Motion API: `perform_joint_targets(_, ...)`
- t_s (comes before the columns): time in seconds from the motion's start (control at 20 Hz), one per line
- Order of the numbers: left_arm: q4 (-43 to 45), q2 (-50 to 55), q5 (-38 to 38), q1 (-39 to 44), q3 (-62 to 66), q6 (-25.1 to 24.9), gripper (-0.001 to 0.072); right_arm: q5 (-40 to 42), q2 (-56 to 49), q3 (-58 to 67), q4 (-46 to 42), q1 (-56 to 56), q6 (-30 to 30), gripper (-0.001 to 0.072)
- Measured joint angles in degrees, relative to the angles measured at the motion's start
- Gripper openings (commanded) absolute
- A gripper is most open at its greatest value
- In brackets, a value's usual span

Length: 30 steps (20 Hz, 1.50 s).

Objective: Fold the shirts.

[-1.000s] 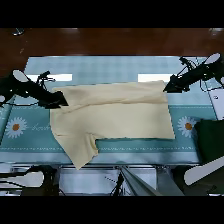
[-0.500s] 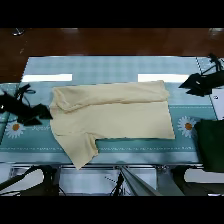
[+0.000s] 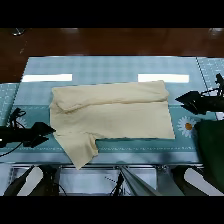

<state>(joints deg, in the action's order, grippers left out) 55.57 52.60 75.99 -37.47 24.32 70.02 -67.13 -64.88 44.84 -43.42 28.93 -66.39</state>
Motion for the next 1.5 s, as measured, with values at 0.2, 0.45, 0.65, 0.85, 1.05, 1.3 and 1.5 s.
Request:
perform_joint_targets(0.2, -1.07, 1.14, 0.28, 1.81, -1.09, 0.24, 0.0703, 0.76, 0.83, -1.75, 1.44, -1.42, 0.68, 0.0619)
perform_joint_targets(0.45, -1.27, 4.37, -1.38, 5.33, -3.32, 2.32, 0.0703, 1.27, 1.07, -2.29, 1.84, -1.88, 0.87, 0.0619)
perform_joint_targets(0.65, -3.91, 6.32, -2.62, 9.29, -4.66, 3.04, 0.0702, 1.46, 1.07, -2.36, 2.03, -1.99, 0.92, 0.062)
perform_joint_targets(0.85, -6.1, 7.02, -8.74, 16.24, -5.29, 2.1, 0.0027, 2.32, 1.07, -2.36, 0.83, -1.11, 0.79, 0.0619)
perform_joint_targets(1.05, -7.5, 7.02, -6.95, 19.47, -4.66, -0.39, 0.0027, 3.72, 1.07, -2.67, -9.14, 4.2, -5.25, 0.0619)
perform_joint_targets(1.3, -9.68, 7.02, -5.73, 20.44, -3.93, -1.77, 0.0027, -2.62, 1.09, -7.19, -15.96, 7.06, -10.95, 0.0619)
perform_joint_targets(1.5, -10.71, 7.02, -5.51, 20.63, -3.8, -2.14, 0.0027, -5.07, 1.01, -9.75, -16.44, 7.52, -11.69, 0.062)
